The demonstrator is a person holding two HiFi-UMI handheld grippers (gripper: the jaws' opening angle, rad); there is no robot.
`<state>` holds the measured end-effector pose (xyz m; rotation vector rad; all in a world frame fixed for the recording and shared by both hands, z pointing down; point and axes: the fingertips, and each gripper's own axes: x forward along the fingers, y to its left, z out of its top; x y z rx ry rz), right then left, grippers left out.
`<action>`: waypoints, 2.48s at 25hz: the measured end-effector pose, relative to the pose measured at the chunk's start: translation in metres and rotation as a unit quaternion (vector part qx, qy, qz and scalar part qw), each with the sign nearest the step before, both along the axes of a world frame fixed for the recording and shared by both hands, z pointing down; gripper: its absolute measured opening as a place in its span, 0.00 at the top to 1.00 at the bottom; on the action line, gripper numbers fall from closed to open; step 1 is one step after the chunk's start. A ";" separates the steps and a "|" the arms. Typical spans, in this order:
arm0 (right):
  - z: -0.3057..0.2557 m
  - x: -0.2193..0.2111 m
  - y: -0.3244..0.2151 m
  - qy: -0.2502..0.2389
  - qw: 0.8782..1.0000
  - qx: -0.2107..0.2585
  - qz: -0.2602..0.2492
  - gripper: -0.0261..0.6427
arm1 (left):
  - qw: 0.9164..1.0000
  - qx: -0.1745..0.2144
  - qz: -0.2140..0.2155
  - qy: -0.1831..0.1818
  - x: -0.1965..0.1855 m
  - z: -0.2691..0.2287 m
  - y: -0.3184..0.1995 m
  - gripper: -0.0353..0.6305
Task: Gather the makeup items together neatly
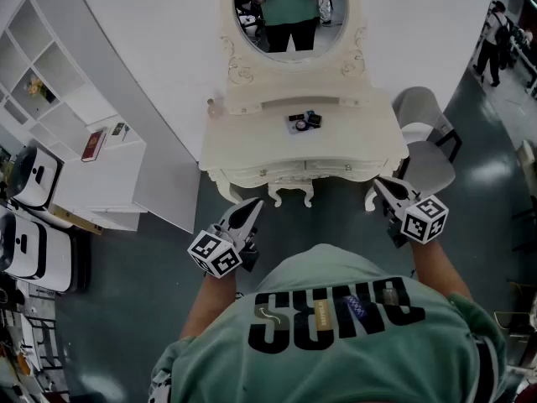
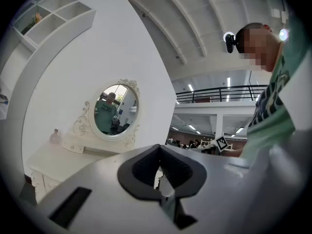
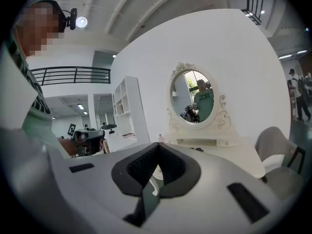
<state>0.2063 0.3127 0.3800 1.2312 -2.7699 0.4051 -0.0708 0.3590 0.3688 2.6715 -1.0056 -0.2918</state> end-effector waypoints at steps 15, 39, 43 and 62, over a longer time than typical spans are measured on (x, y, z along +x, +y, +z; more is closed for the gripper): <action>-0.003 0.024 -0.012 0.007 1.000 0.014 -0.006 0.98 | 1.000 0.004 -0.022 0.005 0.019 -0.008 -0.012 0.94; 0.049 -0.013 -0.153 0.011 1.000 -0.016 -0.014 0.98 | 1.000 -0.018 0.011 0.006 0.003 0.031 -0.166 0.94; 0.044 -0.051 -0.226 0.014 0.999 -0.018 0.022 0.98 | 0.998 -0.016 0.052 0.007 -0.029 0.030 -0.254 0.94; 0.098 -0.074 -0.419 0.064 0.995 -0.075 0.013 0.89 | 0.995 -0.059 0.073 -0.019 -0.025 0.060 -0.466 0.94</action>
